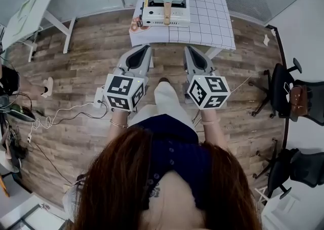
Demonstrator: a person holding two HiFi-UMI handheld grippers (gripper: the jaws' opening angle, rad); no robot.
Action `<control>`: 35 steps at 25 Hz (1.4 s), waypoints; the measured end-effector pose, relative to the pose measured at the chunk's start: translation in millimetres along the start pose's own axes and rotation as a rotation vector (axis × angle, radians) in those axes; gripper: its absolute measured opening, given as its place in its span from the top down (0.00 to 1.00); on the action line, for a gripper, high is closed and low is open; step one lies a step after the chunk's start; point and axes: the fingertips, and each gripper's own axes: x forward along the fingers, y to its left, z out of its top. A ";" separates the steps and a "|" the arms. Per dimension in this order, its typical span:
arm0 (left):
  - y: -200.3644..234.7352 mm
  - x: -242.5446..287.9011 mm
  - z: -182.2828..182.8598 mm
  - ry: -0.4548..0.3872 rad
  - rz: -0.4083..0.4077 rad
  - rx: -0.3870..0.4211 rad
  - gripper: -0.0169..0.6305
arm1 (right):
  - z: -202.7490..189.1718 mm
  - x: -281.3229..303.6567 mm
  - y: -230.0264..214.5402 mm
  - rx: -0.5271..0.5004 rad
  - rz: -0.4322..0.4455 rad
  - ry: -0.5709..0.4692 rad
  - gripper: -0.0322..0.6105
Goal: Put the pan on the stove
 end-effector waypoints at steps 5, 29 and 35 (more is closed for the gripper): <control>-1.2 -7.0 1.9 -0.015 0.016 0.018 0.96 | 0.9 -6.2 6.5 -0.015 0.001 -0.003 0.94; -3.1 -9.7 5.2 -0.056 0.025 0.009 0.96 | 4.8 -10.9 10.1 -0.072 -0.022 -0.019 0.94; -4.5 -5.2 6.3 -0.054 0.022 0.009 0.96 | 5.0 -9.4 8.6 -0.067 -0.019 -0.018 0.94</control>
